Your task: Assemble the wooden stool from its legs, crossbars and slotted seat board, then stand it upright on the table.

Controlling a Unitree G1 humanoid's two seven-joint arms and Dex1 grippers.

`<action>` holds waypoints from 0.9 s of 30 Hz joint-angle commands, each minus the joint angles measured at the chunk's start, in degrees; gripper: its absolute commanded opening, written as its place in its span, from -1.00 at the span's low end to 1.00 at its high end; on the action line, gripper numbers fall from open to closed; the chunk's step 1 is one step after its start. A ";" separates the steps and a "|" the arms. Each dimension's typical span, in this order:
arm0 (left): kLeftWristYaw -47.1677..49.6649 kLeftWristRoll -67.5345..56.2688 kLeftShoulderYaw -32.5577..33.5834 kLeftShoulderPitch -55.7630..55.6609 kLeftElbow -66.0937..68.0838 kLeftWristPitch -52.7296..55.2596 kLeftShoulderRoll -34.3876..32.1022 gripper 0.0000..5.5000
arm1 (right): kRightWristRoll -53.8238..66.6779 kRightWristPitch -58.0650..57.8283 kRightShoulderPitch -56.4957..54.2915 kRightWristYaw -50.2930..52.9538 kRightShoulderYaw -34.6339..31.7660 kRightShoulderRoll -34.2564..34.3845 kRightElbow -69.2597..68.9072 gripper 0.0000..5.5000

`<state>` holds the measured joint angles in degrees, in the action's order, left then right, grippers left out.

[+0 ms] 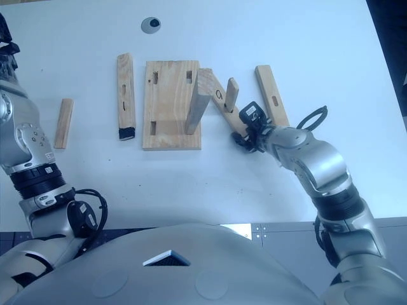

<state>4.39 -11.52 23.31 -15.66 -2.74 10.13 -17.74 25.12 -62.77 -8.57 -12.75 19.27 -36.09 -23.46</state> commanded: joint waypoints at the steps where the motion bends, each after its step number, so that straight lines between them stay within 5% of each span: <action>1: -0.18 0.34 -0.05 -0.69 -0.25 0.43 -0.56 0.10 | -0.82 -1.64 1.03 0.21 -1.96 3.04 -0.07 -0.21; 7: -1.77 -2.36 0.28 -0.53 -1.85 0.52 0.25 0.10 | 6.55 -3.23 -6.32 2.14 -18.47 17.04 3.26 -0.26; 13: -12.43 -19.52 -2.32 -1.60 -6.03 9.68 4.09 0.10 | 13.21 -1.45 -25.94 -2.01 -30.74 20.80 17.84 -0.26; 21: -25.41 -37.80 -7.34 -10.49 -4.50 24.71 4.04 0.10 | 8.93 9.65 -39.59 -22.00 -23.38 14.48 34.84 -0.26; 27: -32.32 -46.03 -7.76 -10.36 -1.49 31.65 4.15 0.44 | 8.02 9.03 -42.89 -31.45 -20.09 11.94 37.63 -0.26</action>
<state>-26.01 -55.65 15.88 -26.03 -5.03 39.83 -13.18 33.14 -53.10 -49.05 -41.40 -1.74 -21.66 14.17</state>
